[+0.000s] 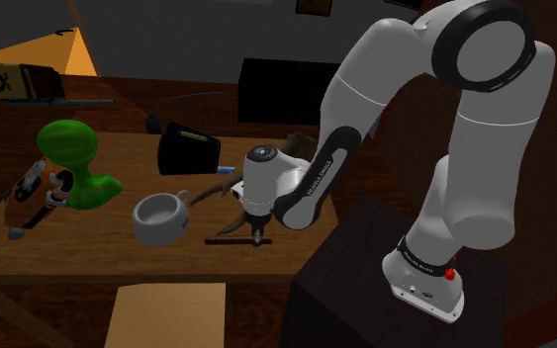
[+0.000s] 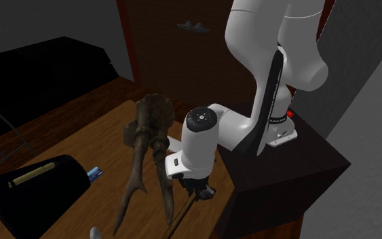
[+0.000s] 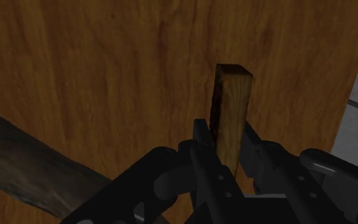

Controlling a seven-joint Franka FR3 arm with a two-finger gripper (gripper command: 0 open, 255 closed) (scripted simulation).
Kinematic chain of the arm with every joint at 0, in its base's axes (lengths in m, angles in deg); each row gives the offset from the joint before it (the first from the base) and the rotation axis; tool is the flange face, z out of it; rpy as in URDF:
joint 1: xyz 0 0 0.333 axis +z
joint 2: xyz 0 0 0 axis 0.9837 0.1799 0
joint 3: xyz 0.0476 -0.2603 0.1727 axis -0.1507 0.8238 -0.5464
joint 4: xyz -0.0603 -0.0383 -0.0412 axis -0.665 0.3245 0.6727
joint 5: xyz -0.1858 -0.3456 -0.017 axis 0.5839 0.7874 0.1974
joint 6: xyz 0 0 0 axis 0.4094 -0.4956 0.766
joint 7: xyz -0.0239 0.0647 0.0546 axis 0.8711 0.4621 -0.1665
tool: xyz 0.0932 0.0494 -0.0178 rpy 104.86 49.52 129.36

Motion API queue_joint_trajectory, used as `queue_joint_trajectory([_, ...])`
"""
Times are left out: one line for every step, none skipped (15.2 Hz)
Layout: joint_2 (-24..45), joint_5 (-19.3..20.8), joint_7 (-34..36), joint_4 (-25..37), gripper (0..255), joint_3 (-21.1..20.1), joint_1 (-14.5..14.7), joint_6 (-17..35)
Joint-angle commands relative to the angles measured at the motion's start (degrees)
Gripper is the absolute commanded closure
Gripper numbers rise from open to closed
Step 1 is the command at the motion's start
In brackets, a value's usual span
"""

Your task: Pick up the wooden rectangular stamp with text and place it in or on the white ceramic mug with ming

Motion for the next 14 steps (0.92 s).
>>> queue_joint_trajectory([-1.82, -0.95, -0.8, -0.28, 255, -0.6, -0.52, -1.49])
queue_joint_trajectory([-2.69, -1.41, -1.15, -0.38, 255, -0.87, -0.7, -2.25])
queue_joint_trajectory([-3.55, -1.87, -1.5, -0.46, 255, -1.12, -0.86, -3.01])
queue_joint_trajectory([-4.4, -2.33, -1.85, -0.53, 255, -1.36, -1.01, -3.78])
queue_joint_trajectory([-5.25, -2.79, -2.19, -0.58, 255, -1.57, -1.13, -4.55])
queue_joint_trajectory([-6.08, -3.24, -2.53, -0.62, 255, -1.76, -1.24, -5.33])
queue_joint_trajectory([-6.91, -3.68, -2.86, -0.64, 255, -1.93, -1.33, -6.12])
queue_joint_trajectory([-7.74, -4.11, -3.18, -0.65, 255, -2.08, -1.4, -6.91])
queue_joint_trajectory([-8.55, -4.52, -3.49, -0.64, 255, -2.21, -1.46, -7.71])
queue_joint_trajectory([-9.35, -4.93, -3.8, -0.62, 255, -2.33, -1.51, -8.52])
queue_joint_trajectory([-10.15, -5.31, -4.09, -0.58, 255, -2.43, -1.55, -9.33])
queue_joint_trajectory([-10.93, -5.69, -4.36, -0.53, 255, -2.51, -1.57, -10.14])
queue_joint_trajectory([-11.7, -6.05, -4.63, -0.47, 255, -2.58, -1.59, -10.96])
queue_joint_trajectory([-12.46, -6.39, -4.89, -0.39, 255, -2.64, -1.6, -11.78])
